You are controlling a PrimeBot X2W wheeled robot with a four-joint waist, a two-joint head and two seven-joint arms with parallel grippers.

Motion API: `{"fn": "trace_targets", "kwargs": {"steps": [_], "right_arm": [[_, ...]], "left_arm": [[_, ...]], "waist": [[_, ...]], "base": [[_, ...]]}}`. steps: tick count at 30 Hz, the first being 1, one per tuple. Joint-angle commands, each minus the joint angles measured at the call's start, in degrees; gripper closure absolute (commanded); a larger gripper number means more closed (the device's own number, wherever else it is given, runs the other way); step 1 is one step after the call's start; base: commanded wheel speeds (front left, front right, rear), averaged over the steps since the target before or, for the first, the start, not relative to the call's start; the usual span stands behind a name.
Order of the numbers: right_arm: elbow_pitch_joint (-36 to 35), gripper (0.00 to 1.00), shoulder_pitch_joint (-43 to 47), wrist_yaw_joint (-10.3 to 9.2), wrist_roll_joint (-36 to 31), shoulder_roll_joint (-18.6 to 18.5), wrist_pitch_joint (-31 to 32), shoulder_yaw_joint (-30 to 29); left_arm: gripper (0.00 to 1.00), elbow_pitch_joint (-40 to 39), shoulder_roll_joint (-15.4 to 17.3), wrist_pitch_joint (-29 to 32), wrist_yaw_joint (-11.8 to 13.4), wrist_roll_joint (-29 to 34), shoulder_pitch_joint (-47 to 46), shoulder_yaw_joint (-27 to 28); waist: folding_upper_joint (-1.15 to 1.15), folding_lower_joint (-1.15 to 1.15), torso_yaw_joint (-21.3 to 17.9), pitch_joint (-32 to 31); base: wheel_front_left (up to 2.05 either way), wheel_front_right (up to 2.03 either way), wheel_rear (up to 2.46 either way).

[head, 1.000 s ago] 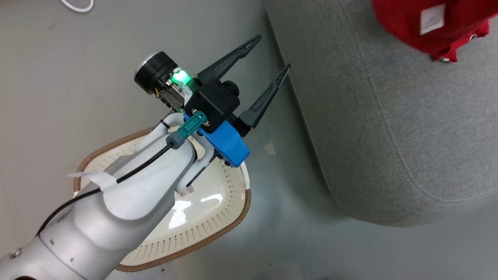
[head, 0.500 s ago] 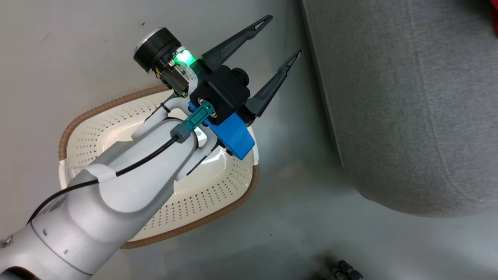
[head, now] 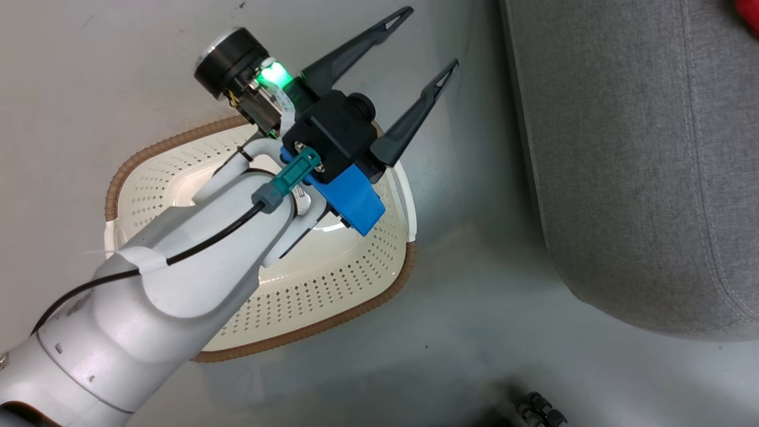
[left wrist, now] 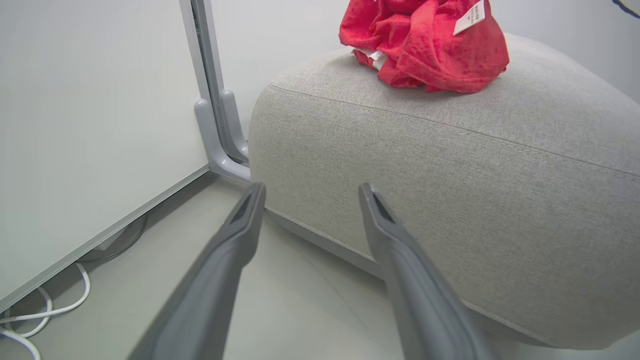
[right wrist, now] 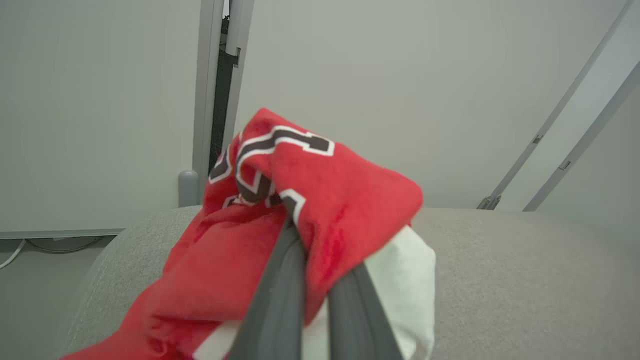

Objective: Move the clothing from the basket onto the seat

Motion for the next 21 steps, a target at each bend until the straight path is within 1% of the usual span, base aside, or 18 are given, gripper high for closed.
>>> {"fn": "trace_targets", "kwargs": {"steps": [1, 4, 6, 9, 10, 11, 15, 18, 21], "right_arm": [[1.2, 1.00, 1.1, 0.01, 0.5, 0.8, -0.2, 0.1], [4.5, 1.00, 2.1, 0.01, 1.0, 1.6, -0.2, 1.6], [5.1, 1.00, 2.1, 0.01, 1.5, 1.7, -0.2, 1.5], [6.6, 1.00, 2.6, 0.01, 1.9, 1.8, -0.2, 3.0], [6.7, 0.56, 2.6, 0.01, 2.1, 1.7, -0.2, 3.2], [6.9, 0.00, 2.7, 0.01, 2.4, 1.8, -0.2, 2.8], [7.5, 0.00, 4.7, 0.01, 2.8, 2.3, -0.2, 2.7], [6.3, 0.00, 7.4, 0.01, 2.1, 3.0, -0.2, 2.2], [3.8, 0.00, 11.2, 0.01, 1.7, 4.4, -0.2, -1.1]], "left_arm": [[0.00, -0.1, 0.3, -0.3, 0.1, -0.2, -0.9, 0.2], [0.00, 0.1, 0.3, -0.6, 0.3, -0.3, -1.1, 0.2], [0.00, 0.2, 0.3, -0.7, 0.3, -0.3, -1.1, 0.2], [0.00, 0.6, 0.2, -1.1, 0.3, -0.5, -0.7, 0.1], [0.00, 0.8, 0.2, -1.3, 0.4, -0.6, -0.5, 0.1], [0.00, 0.9, 0.1, -1.4, 0.5, -0.7, -0.4, 0.1], [0.00, 1.7, -0.3, -2.5, 0.7, -1.1, 0.7, 0.1], [0.00, 2.6, -0.4, -3.4, 1.0, -1.7, 1.9, 0.6], [0.00, 3.3, -0.4, -4.2, 1.5, -2.5, 3.4, 1.5]], "waist": [[0.00, -0.01, 0.2, 0.0], [0.00, -0.01, 0.6, -0.2], [0.00, -0.01, 0.7, -0.3], [0.00, -0.01, 0.8, -1.1], [0.00, -0.01, 0.8, -1.4], [0.00, -0.01, 0.8, -1.8], [0.00, -0.01, 0.7, -4.4], [0.00, -0.01, 0.5, -7.3], [0.00, -0.01, 0.3, -10.3]], "base": [[0.00, 0.00, 0.00], [0.00, 0.00, 0.00], [0.00, 0.00, 0.00], [0.00, 0.00, 0.00], [0.00, 0.00, 0.00], [0.00, 0.00, 0.00], [0.00, 0.00, 0.00], [0.00, 0.00, 0.00], [0.00, 0.00, 0.00]]}}
